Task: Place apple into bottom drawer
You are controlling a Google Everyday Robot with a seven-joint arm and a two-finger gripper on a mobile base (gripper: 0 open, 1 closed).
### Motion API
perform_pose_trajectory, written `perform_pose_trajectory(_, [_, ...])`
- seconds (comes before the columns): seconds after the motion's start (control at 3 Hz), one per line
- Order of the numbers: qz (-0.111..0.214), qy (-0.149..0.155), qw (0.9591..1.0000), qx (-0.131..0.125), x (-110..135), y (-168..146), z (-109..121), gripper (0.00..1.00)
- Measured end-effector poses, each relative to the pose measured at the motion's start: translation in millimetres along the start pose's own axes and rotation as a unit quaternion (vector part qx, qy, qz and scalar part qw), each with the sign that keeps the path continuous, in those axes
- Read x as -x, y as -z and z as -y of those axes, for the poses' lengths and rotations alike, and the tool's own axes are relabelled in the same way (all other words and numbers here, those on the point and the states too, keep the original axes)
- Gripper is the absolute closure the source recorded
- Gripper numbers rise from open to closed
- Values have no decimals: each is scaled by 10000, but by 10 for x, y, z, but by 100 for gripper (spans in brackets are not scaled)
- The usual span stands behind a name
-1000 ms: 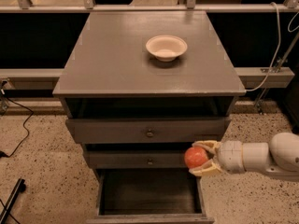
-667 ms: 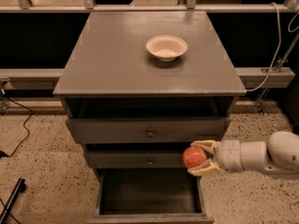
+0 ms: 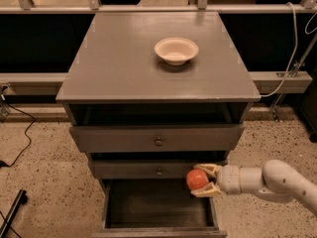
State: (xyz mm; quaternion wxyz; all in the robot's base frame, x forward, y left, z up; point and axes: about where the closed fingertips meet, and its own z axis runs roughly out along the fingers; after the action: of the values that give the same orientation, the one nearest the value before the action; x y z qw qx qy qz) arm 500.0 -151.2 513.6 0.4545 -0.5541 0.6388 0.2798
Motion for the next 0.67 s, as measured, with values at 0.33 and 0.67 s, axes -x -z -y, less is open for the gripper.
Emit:
perform_pose_trajectory(0.33, [171, 100, 9998, 91, -459, -198, -104, 100])
perform_pose_trajectory(0.67, [171, 100, 9998, 91, -460, -198, -104, 100])
